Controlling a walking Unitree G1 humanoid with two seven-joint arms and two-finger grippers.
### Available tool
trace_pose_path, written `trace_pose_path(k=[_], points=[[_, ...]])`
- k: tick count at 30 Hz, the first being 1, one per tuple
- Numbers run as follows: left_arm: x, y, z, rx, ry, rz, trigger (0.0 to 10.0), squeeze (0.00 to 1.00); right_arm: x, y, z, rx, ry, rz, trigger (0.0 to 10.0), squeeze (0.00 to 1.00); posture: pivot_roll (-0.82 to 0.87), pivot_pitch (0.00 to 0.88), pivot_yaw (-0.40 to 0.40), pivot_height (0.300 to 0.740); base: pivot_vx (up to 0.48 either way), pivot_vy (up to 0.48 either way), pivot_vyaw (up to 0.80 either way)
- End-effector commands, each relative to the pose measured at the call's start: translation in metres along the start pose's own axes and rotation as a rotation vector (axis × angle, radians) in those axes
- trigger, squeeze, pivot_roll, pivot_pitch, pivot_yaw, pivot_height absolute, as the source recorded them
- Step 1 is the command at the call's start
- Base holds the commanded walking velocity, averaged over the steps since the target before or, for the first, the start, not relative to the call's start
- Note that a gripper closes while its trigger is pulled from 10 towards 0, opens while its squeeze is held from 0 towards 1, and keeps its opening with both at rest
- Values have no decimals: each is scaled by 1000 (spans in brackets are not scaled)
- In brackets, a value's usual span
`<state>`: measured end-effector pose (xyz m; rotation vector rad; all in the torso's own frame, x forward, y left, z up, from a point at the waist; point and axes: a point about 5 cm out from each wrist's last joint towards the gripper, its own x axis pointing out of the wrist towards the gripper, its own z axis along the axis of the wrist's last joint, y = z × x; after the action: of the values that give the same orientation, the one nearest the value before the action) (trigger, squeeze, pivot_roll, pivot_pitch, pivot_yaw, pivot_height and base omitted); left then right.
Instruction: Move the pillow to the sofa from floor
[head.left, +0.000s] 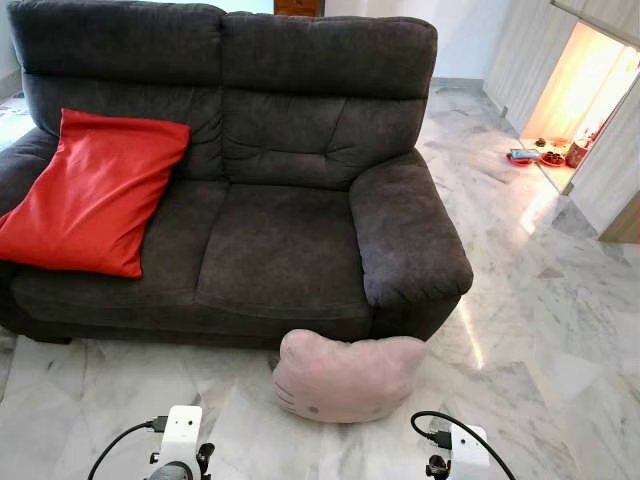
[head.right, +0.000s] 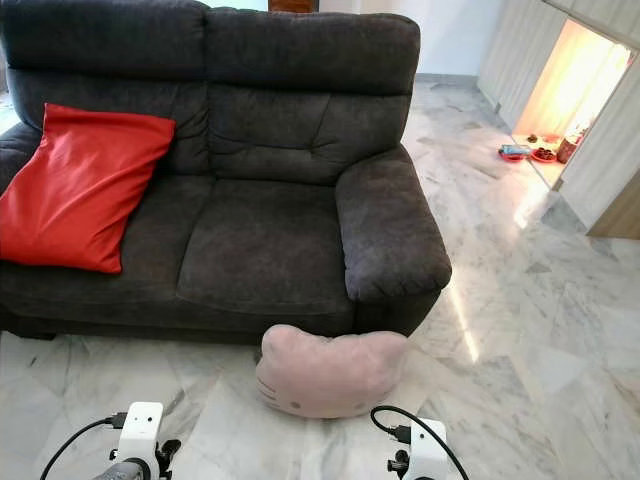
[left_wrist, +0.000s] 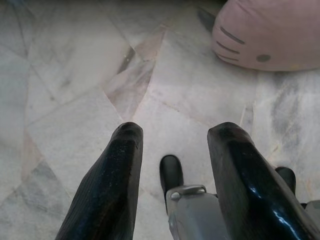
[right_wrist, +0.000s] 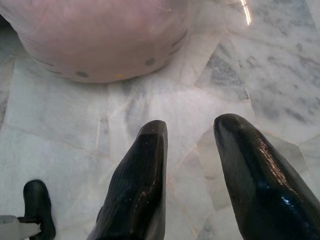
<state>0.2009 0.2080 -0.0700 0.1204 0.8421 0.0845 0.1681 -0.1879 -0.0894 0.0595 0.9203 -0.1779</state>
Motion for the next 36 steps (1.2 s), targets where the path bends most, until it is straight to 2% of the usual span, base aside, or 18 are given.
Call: trace_pose_path(k=[1, 36], points=[[-1, 0, -3, -6, 8, 4, 10000, 0, 0, -1, 1, 2, 2, -1, 10000, 0, 5, 0, -69, 740, 251, 0, 0], [0, -2, -1, -10, 3, -2, 10000, 0, 0, -1, 1, -5, -3, 9, 10000, 0, 3, 0, -73, 740, 283, 0, 0]])
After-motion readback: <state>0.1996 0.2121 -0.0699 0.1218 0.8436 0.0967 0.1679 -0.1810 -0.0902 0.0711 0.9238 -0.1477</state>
